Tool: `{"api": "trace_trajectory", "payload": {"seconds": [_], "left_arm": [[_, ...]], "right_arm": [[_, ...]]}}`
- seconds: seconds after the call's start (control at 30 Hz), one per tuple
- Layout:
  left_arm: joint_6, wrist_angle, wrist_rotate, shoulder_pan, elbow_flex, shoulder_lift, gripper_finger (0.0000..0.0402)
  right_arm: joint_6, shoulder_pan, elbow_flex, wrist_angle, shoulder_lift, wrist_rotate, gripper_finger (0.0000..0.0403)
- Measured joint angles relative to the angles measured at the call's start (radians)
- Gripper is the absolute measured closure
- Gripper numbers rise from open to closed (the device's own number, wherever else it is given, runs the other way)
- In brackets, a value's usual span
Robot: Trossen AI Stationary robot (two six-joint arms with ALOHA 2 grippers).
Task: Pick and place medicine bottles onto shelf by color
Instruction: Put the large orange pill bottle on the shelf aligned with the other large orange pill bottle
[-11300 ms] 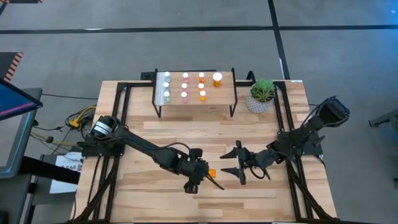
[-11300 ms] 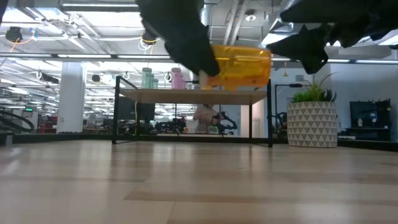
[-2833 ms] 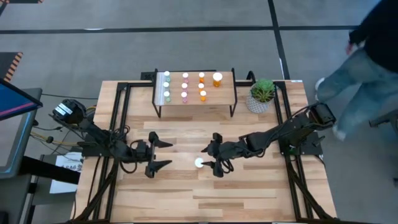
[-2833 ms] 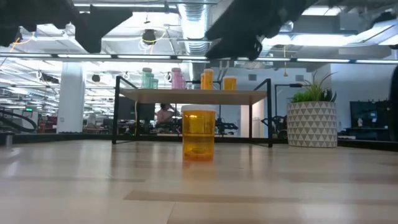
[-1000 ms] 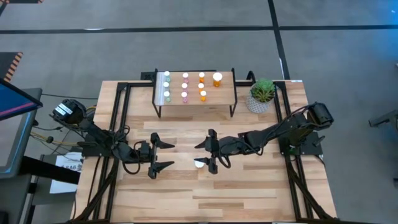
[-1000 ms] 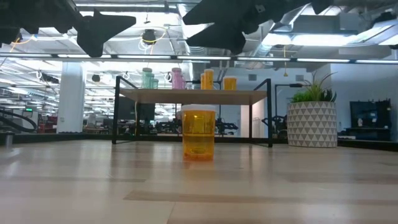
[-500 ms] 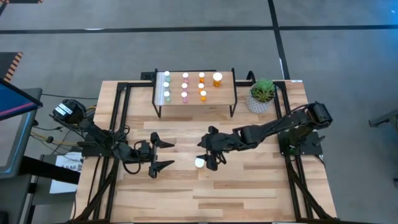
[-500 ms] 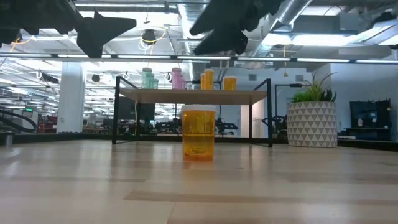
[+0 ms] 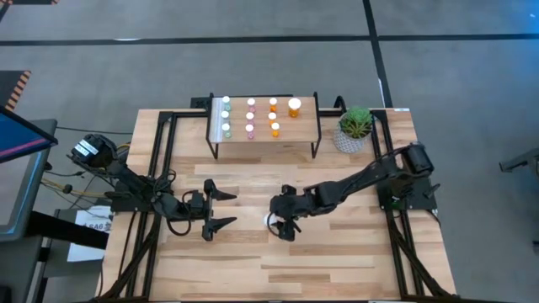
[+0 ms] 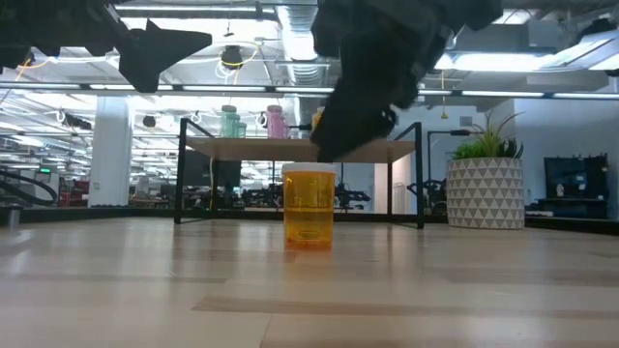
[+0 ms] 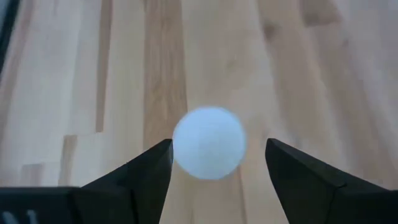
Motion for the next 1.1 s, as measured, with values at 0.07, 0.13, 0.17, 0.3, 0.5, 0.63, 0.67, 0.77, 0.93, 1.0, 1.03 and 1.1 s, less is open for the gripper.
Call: {"api": "trace_trajectory", "payload": {"seconds": [0.07, 0.13, 0.17, 0.3, 0.5, 0.63, 0.67, 0.77, 0.93, 1.0, 1.03, 1.1], "left_arm": [[0.0, -0.001, 0.0, 0.0, 0.0, 0.0, 0.0079], [0.0, 0.0, -0.001, 0.0, 0.0, 0.0, 0.0079], [0.0, -0.001, 0.0, 0.0, 0.0, 0.0, 0.0079], [0.0, -0.001, -0.001, 0.0, 0.0, 0.0, 0.0079], [0.0, -0.01, -0.001, 0.0, 0.0, 0.0, 0.0079], [0.0, -0.01, -0.001, 0.0, 0.0, 0.0, 0.0079], [0.0, -0.01, -0.001, 0.0, 0.0, 0.0, 0.0079], [0.0, -0.01, -0.001, 0.0, 0.0, 0.0, 0.0079], [-0.001, -0.01, -0.001, 0.0, 0.0, 0.0, 0.0079], [-0.006, -0.01, -0.001, 0.0, 0.0, 0.0, 0.0079], [-0.006, -0.01, -0.002, 0.0, 0.0, 0.0, 0.0079], [-0.007, -0.011, -0.004, 0.0, 0.0, 0.0, 0.0079]], "right_arm": [[0.005, 0.003, 0.009, 0.0, 0.025, -0.017, 0.0114], [0.005, 0.003, 0.017, -0.006, 0.04, -0.026, 0.0102], [0.005, 0.003, 0.021, -0.006, 0.044, -0.026, 0.0094], [0.005, 0.001, 0.033, -0.006, 0.056, -0.026, 0.0059], [-0.025, -0.002, 0.035, -0.011, 0.056, -0.026, 0.0023], [-0.028, -0.002, 0.035, -0.01, 0.056, -0.026, 0.0028], [-0.029, 0.0, 0.035, -0.01, 0.056, -0.024, 0.0032], [-0.031, 0.001, 0.035, -0.01, 0.056, -0.021, 0.0048], [-0.033, 0.004, 0.036, -0.009, 0.061, -0.018, 0.0074], [-0.039, 0.006, 0.037, 0.003, 0.08, -0.017, 0.0081], [-0.044, 0.007, 0.034, -0.011, 0.082, -0.017, 0.0083], [-0.045, 0.011, 0.039, 0.003, 0.097, -0.017, 0.0085]]}}
